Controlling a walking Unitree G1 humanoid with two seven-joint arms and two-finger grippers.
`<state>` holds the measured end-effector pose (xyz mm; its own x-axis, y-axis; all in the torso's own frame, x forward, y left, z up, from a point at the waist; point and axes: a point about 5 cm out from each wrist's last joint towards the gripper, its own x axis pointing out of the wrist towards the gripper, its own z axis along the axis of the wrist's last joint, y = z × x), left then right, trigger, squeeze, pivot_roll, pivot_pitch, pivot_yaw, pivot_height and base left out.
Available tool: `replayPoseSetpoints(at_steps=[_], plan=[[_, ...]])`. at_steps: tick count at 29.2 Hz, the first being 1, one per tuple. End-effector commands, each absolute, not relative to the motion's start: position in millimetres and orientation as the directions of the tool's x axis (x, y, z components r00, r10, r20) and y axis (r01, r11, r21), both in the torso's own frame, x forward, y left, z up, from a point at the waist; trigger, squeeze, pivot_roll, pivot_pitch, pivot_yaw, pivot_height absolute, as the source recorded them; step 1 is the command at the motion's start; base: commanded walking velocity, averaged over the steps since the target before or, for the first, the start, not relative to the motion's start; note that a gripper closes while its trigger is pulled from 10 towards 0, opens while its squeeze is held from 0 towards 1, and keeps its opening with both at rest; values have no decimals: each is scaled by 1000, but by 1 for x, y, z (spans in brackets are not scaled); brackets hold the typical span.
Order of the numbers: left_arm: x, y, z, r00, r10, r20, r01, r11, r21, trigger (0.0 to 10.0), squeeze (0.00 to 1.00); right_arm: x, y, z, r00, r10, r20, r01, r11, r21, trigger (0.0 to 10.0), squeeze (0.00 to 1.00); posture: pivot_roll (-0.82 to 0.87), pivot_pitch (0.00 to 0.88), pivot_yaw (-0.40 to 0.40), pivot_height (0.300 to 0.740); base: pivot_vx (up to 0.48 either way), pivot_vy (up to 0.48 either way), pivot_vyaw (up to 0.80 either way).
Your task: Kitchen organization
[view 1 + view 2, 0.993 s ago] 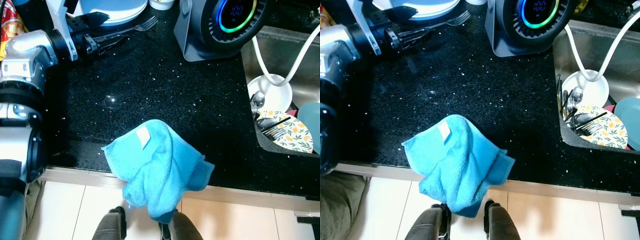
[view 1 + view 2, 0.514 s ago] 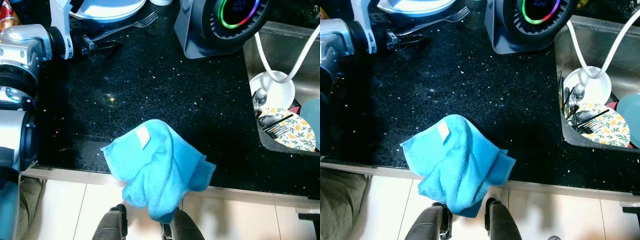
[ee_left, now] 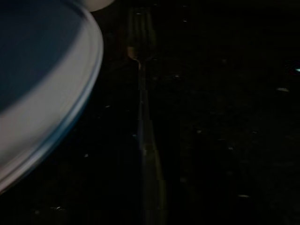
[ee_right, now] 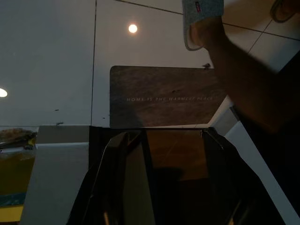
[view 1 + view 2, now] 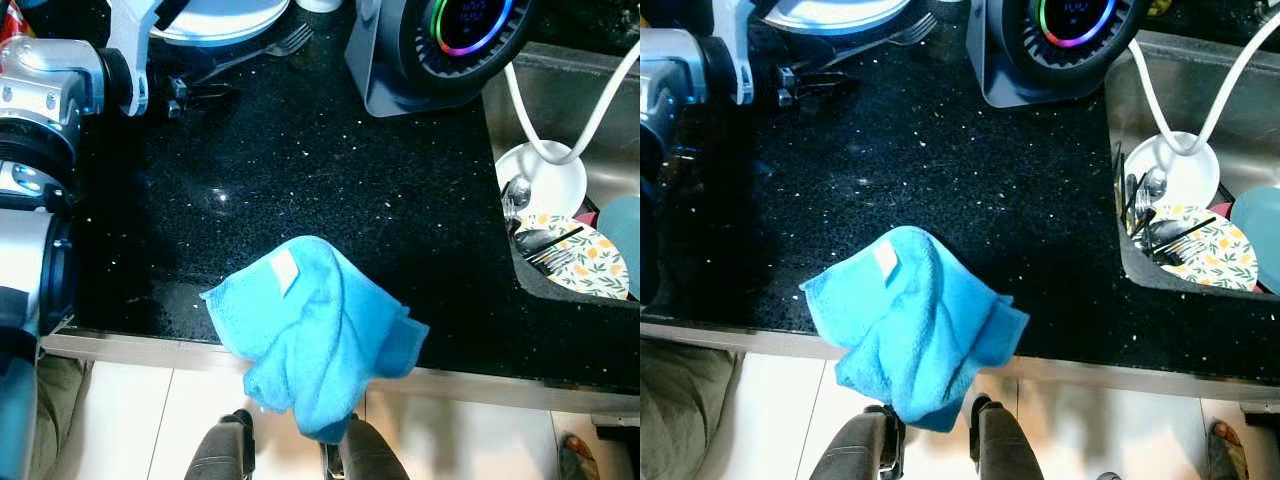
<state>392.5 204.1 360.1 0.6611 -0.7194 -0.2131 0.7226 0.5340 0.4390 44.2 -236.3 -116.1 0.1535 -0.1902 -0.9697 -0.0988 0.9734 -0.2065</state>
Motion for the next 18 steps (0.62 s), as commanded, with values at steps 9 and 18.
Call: replayPoseSetpoints(at_steps=[9,18], plan=[[394,216,324,637,-664,-392,770,522,367,0,0,28,-237,-117,109,-194,-975,-80,976,-203,10000,0,-72,390,-40,740,0,0,0],[392,217,324,619,-681,-391,784,511,353,0,0,29,-237,-117,112,-193,-975,-82,976,-203,10000,0,-67,379,-40,740,0,0,0]])
